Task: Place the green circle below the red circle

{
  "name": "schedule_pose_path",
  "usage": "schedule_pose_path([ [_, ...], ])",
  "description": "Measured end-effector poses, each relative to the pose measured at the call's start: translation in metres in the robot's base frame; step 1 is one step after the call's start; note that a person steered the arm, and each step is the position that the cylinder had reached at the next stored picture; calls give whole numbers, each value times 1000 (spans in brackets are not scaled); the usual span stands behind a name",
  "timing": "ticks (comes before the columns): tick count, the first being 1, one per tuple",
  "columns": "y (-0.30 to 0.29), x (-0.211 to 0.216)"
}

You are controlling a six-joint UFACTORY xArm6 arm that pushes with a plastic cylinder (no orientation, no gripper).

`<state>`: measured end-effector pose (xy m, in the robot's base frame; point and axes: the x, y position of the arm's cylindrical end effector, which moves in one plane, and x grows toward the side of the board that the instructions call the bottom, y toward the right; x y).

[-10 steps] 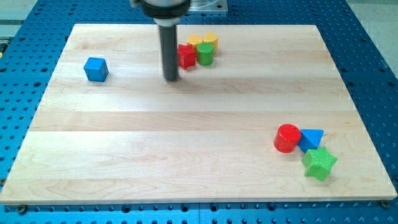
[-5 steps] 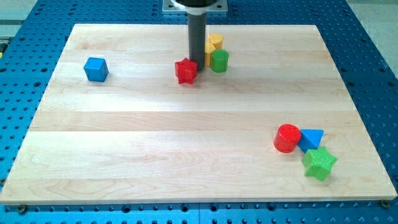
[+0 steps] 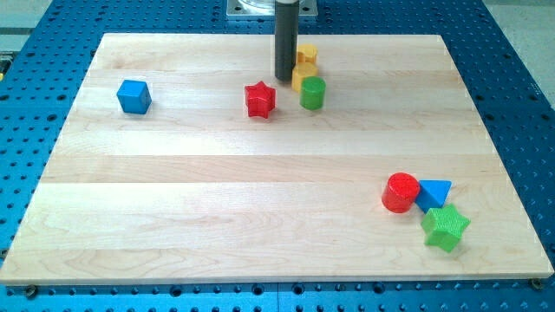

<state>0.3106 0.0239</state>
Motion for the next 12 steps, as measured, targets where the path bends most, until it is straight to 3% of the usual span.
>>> schedule_pose_path([
  [1, 6, 11],
  [2, 6, -29],
  [3, 32, -29],
  [4, 31, 6],
  [6, 31, 139],
  [7, 35, 157],
  [8, 60, 213],
  [9, 62, 241],
  [12, 105, 256],
])
